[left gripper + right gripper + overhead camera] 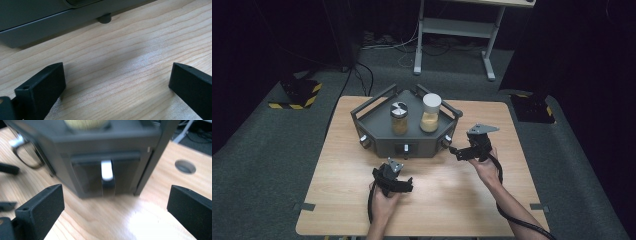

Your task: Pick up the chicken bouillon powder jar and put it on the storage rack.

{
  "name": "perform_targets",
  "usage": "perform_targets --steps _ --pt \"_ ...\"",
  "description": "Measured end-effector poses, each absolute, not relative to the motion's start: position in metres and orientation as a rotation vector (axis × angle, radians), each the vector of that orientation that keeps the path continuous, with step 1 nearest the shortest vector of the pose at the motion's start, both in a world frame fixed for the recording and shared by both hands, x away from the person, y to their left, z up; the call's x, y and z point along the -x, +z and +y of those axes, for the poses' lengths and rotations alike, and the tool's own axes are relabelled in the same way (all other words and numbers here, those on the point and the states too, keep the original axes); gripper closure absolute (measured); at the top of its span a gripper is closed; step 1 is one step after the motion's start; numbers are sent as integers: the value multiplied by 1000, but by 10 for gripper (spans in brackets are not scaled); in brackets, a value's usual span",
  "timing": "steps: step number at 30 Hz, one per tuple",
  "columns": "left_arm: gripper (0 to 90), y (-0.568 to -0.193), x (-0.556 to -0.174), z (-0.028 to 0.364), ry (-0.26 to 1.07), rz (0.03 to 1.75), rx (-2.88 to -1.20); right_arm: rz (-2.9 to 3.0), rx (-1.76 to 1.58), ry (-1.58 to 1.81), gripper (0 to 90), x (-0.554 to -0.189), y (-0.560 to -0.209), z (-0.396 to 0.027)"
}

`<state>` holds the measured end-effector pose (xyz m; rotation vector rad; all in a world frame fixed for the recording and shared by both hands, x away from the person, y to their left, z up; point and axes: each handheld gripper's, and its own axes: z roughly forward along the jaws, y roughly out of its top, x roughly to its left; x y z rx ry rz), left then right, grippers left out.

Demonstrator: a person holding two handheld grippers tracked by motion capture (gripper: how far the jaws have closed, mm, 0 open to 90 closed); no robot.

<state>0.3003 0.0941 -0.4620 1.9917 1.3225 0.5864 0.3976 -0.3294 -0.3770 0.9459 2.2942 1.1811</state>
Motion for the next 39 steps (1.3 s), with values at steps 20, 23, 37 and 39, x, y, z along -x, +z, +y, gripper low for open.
perform_targets --steps 20,23,37,39 --pt "7 -462 -300 94 586 1323 -1992 2311 -1047 1081 5 -393 -424 -334" --pt "7 -462 -300 94 586 1323 -1992 2309 -1052 1078 5 -393 -427 -333" --pt "7 -462 -301 94 585 1323 -1992 2318 -1079 1027 5 -393 -438 -327" --pt "7 -462 -301 94 585 1322 -1992 2319 -1089 1013 5 -393 -440 -326"
